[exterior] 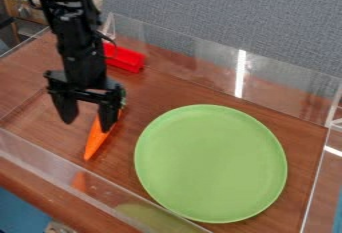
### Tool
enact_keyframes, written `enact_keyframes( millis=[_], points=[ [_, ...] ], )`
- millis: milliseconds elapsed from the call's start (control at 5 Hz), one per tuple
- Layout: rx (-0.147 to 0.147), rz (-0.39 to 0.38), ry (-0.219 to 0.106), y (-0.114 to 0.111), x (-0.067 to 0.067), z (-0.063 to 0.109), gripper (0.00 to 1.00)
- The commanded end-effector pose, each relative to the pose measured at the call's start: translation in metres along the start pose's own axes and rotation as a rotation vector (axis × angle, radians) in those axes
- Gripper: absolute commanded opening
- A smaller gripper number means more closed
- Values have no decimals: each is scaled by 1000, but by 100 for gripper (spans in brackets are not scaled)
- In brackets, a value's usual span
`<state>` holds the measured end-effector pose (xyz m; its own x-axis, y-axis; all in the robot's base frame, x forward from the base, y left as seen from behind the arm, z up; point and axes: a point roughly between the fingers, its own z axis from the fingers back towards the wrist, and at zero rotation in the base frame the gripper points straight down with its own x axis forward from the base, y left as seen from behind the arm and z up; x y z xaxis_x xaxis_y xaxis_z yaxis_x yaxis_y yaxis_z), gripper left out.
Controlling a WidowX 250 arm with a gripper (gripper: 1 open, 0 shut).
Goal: Put the carrot on the right side
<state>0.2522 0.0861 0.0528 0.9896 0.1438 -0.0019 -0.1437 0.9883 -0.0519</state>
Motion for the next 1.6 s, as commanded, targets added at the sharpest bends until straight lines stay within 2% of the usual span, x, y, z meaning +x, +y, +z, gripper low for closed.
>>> enact_keyframes(
  millis=[0, 600, 1000, 1400],
  points=[
    [18, -5, -50, 1, 20, 6, 100],
    [35, 207, -39, 14, 16, -4, 100],
    [41, 177, -54, -1, 0, -2, 100],
    [50, 209, -79, 0, 6, 5, 100]
  ],
)
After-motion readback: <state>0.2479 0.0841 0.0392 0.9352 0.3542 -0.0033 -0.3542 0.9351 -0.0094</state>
